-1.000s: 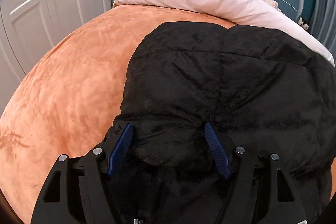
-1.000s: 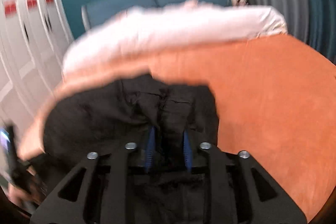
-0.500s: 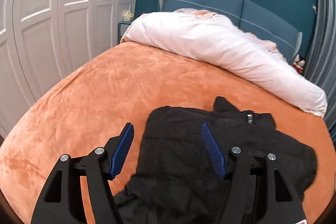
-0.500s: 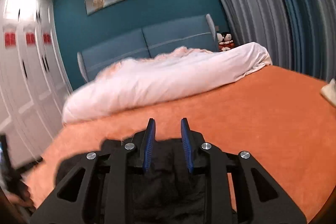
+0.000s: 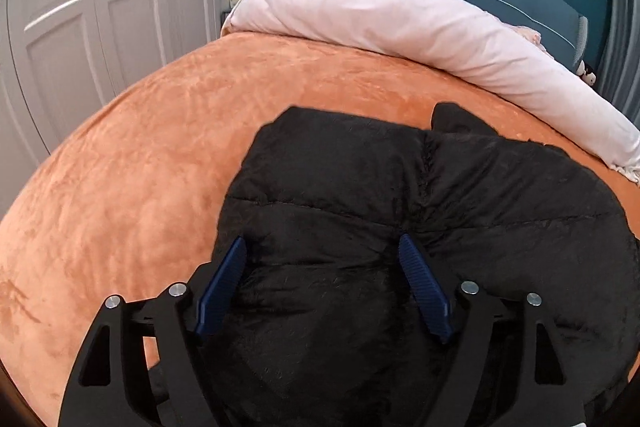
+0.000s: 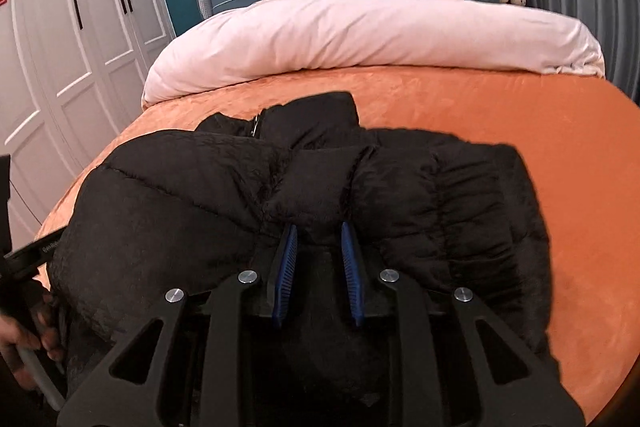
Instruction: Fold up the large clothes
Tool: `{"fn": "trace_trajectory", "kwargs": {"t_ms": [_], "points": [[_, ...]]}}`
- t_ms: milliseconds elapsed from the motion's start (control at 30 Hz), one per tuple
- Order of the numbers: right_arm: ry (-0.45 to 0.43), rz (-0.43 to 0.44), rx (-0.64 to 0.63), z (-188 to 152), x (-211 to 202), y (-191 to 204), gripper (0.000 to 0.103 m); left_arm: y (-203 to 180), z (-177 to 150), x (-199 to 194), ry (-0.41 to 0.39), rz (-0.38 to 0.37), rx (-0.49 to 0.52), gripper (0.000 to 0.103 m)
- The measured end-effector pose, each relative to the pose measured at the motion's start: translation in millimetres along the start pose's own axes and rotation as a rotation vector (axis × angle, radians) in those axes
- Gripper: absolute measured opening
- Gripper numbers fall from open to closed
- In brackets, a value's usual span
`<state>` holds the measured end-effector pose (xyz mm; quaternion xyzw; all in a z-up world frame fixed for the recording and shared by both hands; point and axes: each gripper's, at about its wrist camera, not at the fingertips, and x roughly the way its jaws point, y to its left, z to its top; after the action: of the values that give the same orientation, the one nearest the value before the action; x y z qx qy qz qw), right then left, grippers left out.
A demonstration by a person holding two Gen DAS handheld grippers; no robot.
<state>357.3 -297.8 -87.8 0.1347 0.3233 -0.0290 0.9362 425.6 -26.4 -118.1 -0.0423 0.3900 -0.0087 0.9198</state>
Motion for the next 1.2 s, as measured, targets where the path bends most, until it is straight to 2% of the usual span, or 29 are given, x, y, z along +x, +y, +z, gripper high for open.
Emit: {"fn": "trace_trajectory", "kwargs": {"t_ms": [233,400,467,533,567,600,633,667,700,800,900,1000,1100,1167,1200], "points": [[0.016,0.026,0.028,-9,20,8,0.021,2,-10,18,0.001,-0.011,-0.025,0.085],[0.042,0.025,0.028,-13,30,9,0.021,-1,-13,29,0.012,0.017,-0.014,0.088],[0.057,0.016,0.018,-10,28,11,0.021,-1,-12,30,0.024,0.018,-0.010,0.088],[0.075,-0.020,0.024,-6,9,12,0.023,5,-9,22,0.055,-0.004,-0.011,0.087],[0.072,-0.026,0.054,-5,-12,11,0.027,12,-7,11,0.078,-0.019,-0.018,0.084],[0.048,0.003,0.088,-7,-42,7,0.040,27,-6,-9,0.090,-0.065,-0.047,0.083],[0.021,0.022,0.104,-10,-68,3,0.048,39,-7,-26,0.088,-0.105,-0.065,0.083],[-0.010,0.026,0.111,-17,-97,-3,0.063,53,-10,-48,0.079,-0.146,-0.075,0.083],[-0.031,0.014,0.110,-30,-134,-10,0.069,72,-18,-77,0.063,-0.169,-0.072,0.084],[0.016,-0.007,0.117,-70,-200,-31,0.070,115,-51,-135,0.070,-0.160,-0.040,0.086],[0.118,-0.061,0.169,-132,-257,-53,0.076,151,-99,-170,0.149,-0.129,-0.030,0.086],[0.203,-0.086,0.243,-181,-281,-66,0.082,173,-144,-182,0.264,-0.150,-0.077,0.086],[0.278,-0.076,0.327,-215,-279,-74,0.084,189,-189,-181,0.383,-0.164,-0.207,0.086],[0.308,-0.028,0.420,-231,-269,-77,0.087,190,-197,-186,0.342,-0.160,-0.247,0.087],[0.308,-0.010,0.457,-236,-264,-77,0.093,185,-197,-187,0.328,-0.145,-0.229,0.087]]}}
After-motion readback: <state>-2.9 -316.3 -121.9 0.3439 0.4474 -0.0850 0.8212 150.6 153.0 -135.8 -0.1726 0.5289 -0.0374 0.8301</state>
